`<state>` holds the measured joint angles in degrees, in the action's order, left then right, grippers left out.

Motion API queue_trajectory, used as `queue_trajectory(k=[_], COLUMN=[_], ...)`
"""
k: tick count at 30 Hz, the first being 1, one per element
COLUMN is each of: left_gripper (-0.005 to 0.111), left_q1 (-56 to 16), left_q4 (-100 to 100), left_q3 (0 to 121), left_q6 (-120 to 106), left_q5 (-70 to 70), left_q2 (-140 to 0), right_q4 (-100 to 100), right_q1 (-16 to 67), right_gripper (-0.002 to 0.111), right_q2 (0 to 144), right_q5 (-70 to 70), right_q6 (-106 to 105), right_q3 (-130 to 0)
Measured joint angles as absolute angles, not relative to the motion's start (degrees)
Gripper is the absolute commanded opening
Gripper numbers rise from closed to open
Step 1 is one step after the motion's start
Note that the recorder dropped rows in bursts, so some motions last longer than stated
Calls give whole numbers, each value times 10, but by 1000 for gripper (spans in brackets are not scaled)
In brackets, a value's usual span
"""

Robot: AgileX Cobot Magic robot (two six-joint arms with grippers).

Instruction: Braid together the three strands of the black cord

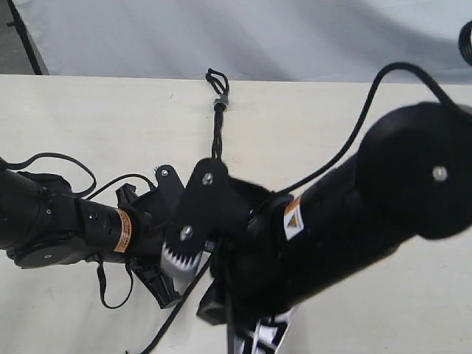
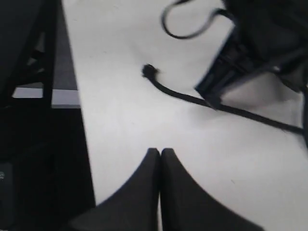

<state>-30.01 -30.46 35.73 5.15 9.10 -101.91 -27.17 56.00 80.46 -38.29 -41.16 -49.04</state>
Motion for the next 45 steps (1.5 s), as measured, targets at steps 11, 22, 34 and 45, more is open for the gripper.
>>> queue_trajectory(k=[11, 22, 34, 45], left_gripper=[0, 0, 0, 44], left_q1=[-300, -300, -300, -300], left_q4=[-305, -305, -305, -291], left_q3=[358, 358, 358, 358], left_q6=[52, 73, 30, 15], left_q5=[83, 77, 92, 116], left_q2=[-1019, -1019, -1019, -1019], right_q4=[-261, -223, -155, -142], right_q1=[758, 760, 760, 760], right_gripper=[0, 0, 0, 0], right_q2=[939, 1007, 1024, 1034], right_q5=[-206, -167, -152, -162], right_q6=[-416, -416, -411, -408], right_q3=[-491, -535, -535, -535])
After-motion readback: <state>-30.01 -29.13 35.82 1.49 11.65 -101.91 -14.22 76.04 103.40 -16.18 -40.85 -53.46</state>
